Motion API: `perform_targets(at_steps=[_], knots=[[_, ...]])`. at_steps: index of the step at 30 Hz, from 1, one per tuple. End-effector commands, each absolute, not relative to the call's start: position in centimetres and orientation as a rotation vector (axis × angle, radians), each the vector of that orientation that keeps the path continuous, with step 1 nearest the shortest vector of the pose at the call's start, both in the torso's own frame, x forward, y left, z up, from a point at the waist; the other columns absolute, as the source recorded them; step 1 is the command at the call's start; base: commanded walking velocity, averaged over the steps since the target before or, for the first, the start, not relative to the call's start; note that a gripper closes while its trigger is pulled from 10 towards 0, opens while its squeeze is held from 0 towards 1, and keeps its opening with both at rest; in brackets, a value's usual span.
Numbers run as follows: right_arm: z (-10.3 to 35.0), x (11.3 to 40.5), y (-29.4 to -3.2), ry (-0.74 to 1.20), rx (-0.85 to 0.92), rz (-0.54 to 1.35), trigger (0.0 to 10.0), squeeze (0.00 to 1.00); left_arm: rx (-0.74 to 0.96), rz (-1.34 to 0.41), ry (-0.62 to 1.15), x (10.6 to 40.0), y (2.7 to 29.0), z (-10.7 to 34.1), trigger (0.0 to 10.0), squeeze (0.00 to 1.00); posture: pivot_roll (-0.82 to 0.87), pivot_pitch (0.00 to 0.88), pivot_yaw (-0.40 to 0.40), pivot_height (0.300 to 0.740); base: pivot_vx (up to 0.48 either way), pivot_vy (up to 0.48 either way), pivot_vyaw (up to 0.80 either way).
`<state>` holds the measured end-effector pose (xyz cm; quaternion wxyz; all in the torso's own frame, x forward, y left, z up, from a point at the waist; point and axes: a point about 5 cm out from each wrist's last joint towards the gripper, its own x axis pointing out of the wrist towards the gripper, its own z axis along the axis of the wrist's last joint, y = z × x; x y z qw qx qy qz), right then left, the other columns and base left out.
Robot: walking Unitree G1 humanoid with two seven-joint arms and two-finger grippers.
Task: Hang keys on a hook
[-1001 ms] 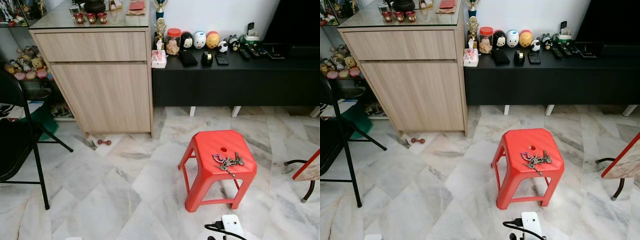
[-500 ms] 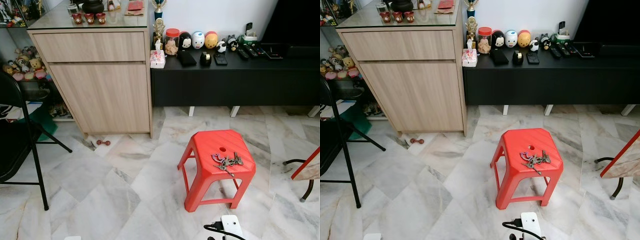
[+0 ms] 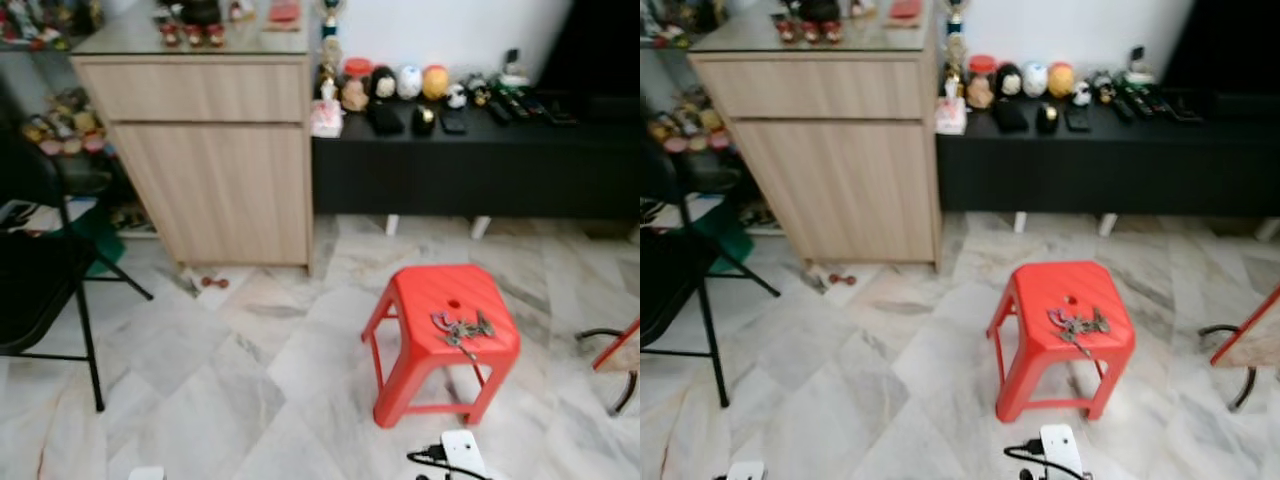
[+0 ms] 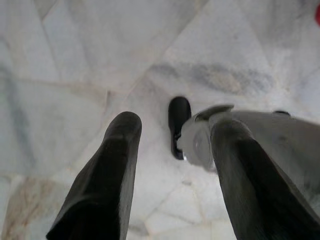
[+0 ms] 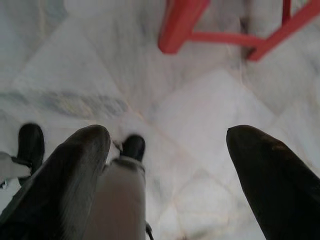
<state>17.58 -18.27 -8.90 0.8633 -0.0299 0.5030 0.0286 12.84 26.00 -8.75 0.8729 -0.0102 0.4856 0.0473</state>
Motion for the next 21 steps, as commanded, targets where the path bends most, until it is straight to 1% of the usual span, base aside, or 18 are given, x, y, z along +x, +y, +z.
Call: perform_targets(at_steps=[1, 11, 21], knots=[[-8.9, 17.55, -18.35, 1.052, -0.053, 0.05, 10.0, 0.0, -0.036, 0.108, 1.012, 12.81, 25.99, -8.76, 10.0, 0.0, 0.08, 0.033, -0.031, 0.74, 0.255, 0.0, 0.0], [-8.9, 17.53, -18.37, 1.043, -0.042, 0.038, 10.0, 0.0, -0.039, 0.102, 1.012, 12.8, 25.92, -8.78, 10.0, 0.0, 0.08, 0.016, -0.032, 0.74, 0.27, 0.0, 0.0], [-8.9, 17.48, -18.6, 1.027, -0.026, -0.034, 10.0, 0.0, -0.037, 0.095, 1.012, 12.84, 25.85, -8.78, 10.0, 0.0, 0.08, 0.01, -0.034, 0.74, 0.276, 0.0, 0.0]])
